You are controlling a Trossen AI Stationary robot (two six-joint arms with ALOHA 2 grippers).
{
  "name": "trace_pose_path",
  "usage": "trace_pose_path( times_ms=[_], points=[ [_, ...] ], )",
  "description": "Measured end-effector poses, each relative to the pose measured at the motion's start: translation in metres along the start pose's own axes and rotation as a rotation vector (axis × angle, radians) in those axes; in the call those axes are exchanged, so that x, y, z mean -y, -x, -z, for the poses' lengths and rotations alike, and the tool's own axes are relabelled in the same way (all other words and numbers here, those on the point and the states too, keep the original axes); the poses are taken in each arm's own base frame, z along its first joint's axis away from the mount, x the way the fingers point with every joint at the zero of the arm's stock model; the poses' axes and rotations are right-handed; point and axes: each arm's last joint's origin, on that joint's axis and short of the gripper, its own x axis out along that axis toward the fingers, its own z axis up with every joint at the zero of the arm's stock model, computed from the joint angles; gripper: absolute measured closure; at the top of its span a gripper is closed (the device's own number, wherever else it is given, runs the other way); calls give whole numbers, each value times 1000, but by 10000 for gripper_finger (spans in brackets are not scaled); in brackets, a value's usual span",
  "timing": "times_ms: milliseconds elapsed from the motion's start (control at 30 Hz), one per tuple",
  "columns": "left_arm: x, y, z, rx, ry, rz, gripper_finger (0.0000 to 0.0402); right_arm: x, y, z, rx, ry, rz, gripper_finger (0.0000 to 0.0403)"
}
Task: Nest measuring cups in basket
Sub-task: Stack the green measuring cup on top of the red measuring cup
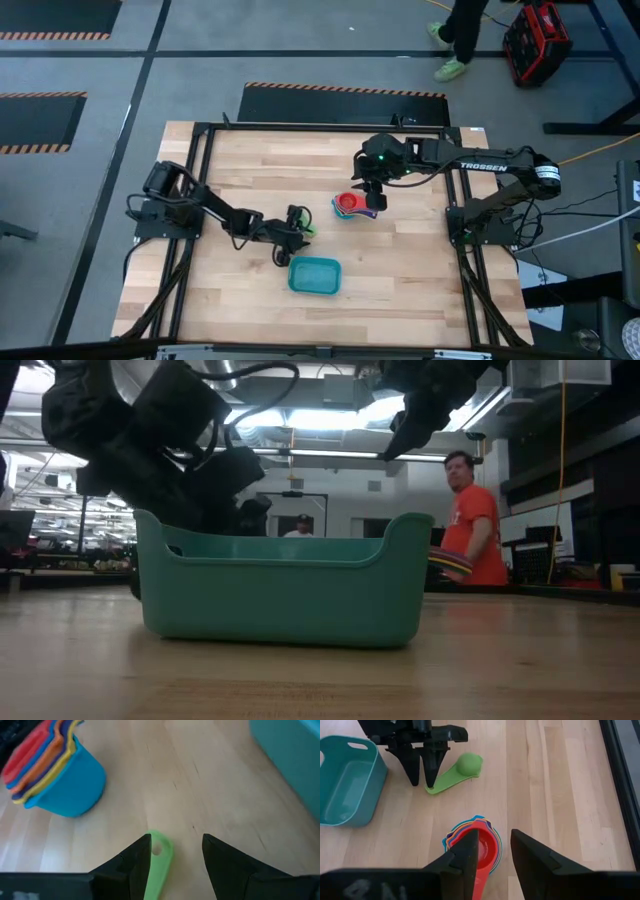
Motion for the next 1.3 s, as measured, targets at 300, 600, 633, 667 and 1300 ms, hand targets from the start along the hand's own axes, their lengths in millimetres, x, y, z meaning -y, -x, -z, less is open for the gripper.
trace_pose_path(
  times_ms=[300, 600, 633, 667, 1300],
  points=[
    [1, -4, 3, -18, -1, -48, 231, 0, 0, 0, -1, 0, 0, 283],
    [-9, -6, 7, -42, 19, -107, 231, 0, 0, 0, -1, 0, 0, 283],
    [-11, -6, 8, -44, 23, -110, 231, 0, 0, 0, -1, 0, 0, 283],
    [-12, -6, 8, -45, 30, -110, 231, 0, 0, 0, -1, 0, 0, 283],
    [-14, -7, 12, -69, 40, -72, 248, 0, 0, 0, -2, 0, 0, 283]
  ],
)
